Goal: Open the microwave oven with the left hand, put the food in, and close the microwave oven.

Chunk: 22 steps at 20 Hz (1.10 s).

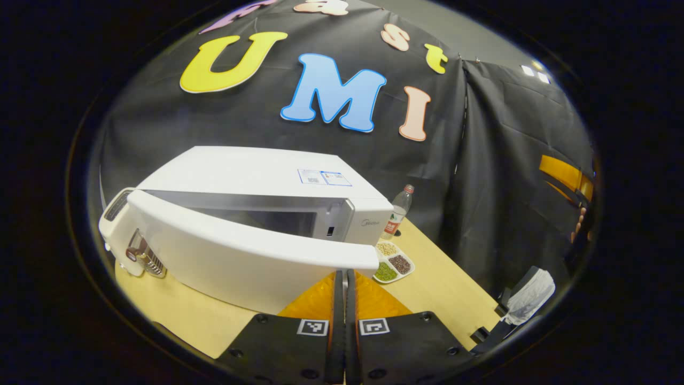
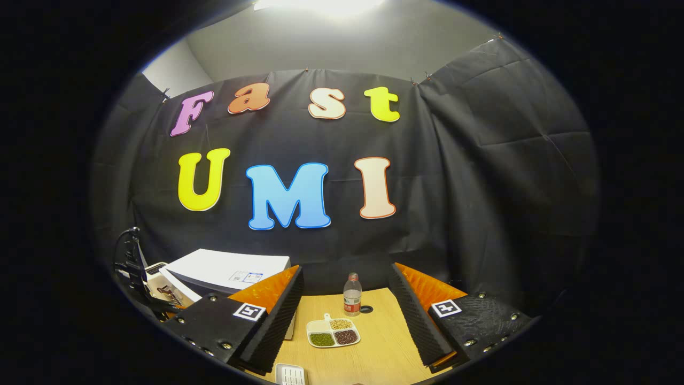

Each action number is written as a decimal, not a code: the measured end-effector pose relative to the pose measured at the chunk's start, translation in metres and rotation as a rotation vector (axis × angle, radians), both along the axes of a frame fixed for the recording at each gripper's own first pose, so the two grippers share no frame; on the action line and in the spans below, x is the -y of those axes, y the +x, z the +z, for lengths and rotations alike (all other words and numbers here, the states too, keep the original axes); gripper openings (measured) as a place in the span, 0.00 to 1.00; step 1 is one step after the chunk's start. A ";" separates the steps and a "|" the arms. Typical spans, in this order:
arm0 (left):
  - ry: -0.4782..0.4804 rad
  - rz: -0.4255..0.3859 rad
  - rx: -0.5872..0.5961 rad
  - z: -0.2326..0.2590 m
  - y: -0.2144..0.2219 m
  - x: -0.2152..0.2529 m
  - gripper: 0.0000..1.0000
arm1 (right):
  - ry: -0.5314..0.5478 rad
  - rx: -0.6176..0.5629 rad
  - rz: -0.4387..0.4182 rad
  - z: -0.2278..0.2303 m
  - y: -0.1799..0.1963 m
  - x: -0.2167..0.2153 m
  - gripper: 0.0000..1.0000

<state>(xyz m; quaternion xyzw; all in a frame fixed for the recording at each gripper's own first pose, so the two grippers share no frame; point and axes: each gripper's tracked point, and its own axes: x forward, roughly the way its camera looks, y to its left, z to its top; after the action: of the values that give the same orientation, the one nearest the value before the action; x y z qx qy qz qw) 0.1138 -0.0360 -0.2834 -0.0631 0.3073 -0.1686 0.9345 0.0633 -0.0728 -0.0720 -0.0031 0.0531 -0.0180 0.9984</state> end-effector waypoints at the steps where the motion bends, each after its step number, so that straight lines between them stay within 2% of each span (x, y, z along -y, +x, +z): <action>1: -0.009 0.007 0.001 -0.001 0.009 0.002 0.07 | -0.003 -0.005 0.001 0.000 0.000 0.003 0.97; 9: 0.018 0.033 0.004 -0.007 0.044 0.009 0.07 | 0.014 -0.023 0.013 -0.010 0.019 0.023 0.97; 16: 0.056 0.050 0.028 -0.009 0.063 0.008 0.07 | 0.044 -0.077 0.079 -0.043 0.028 0.014 0.97; 22: 0.064 0.122 0.015 -0.017 0.075 0.006 0.07 | 0.032 -0.071 0.102 -0.042 0.026 0.016 0.97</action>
<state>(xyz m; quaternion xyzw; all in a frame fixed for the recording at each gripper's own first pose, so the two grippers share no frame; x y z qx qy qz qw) 0.1888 -0.0425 -0.3008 -0.0503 0.3009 -0.1017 0.9469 0.0896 -0.0892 -0.1138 0.0093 0.0883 0.0340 0.9955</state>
